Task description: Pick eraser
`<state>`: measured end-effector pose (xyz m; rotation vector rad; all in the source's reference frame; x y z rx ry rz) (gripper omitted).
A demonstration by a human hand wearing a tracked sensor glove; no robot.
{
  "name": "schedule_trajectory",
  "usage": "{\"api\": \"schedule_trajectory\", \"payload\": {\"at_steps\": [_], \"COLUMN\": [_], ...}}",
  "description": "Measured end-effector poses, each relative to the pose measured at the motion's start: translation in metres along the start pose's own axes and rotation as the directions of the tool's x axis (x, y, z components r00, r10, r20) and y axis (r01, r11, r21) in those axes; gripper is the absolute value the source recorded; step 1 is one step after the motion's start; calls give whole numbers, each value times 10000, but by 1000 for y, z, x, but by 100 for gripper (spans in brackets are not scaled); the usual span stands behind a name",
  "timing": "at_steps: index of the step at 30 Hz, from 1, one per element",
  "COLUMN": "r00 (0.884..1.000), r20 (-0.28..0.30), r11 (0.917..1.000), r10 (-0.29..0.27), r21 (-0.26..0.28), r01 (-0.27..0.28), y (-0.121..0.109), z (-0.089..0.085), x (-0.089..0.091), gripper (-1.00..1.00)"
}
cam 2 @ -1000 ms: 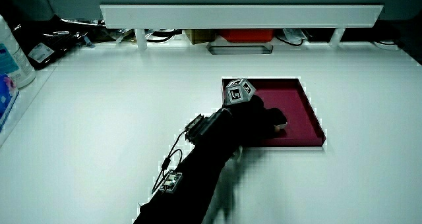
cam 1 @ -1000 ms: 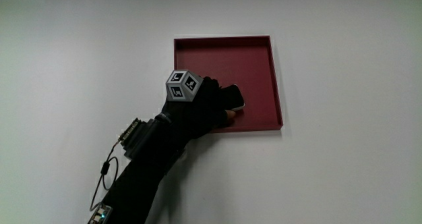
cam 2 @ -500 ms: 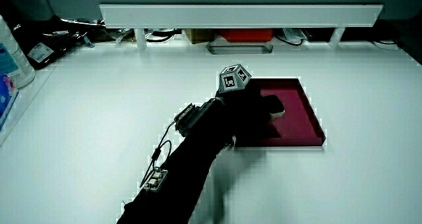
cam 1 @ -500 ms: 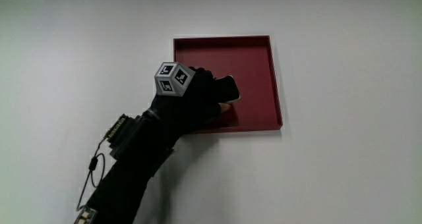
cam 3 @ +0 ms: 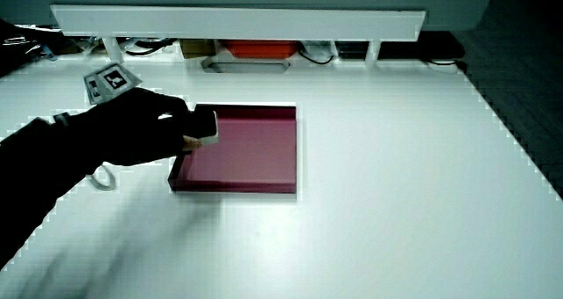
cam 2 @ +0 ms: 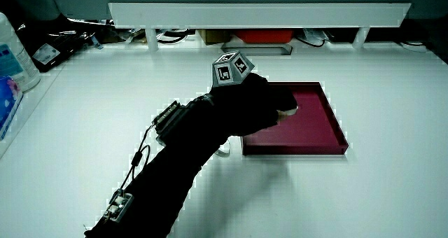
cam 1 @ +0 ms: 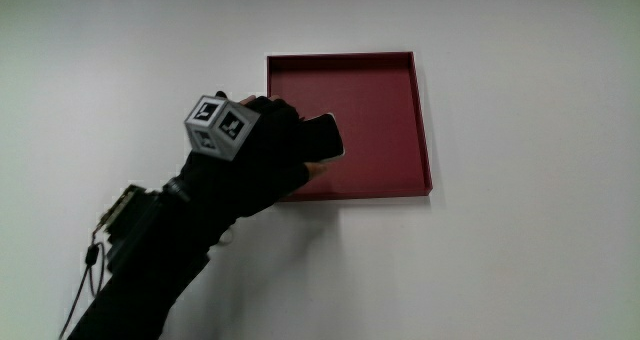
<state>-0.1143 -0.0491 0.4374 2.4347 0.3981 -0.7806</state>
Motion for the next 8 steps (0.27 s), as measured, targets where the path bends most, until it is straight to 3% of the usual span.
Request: {"api": "schedule_trajectory", "payload": {"at_steps": [1, 3, 4, 6, 8], "r00": [9987, 9983, 9956, 9988, 9968], "r20": [-436, -433, -757, 152, -618], "r11": [9995, 9990, 9977, 9988, 9982], "r10": [-248, -389, -554, -465, -502], "r21": [194, 225, 337, 185, 298], "r01": [256, 399, 581, 463, 521], "y": [-8, -18, -24, -30, -45], "z": [7, 10, 13, 7, 14], "x": [7, 8, 11, 1, 9], "gripper": [100, 100, 100, 100, 100]}}
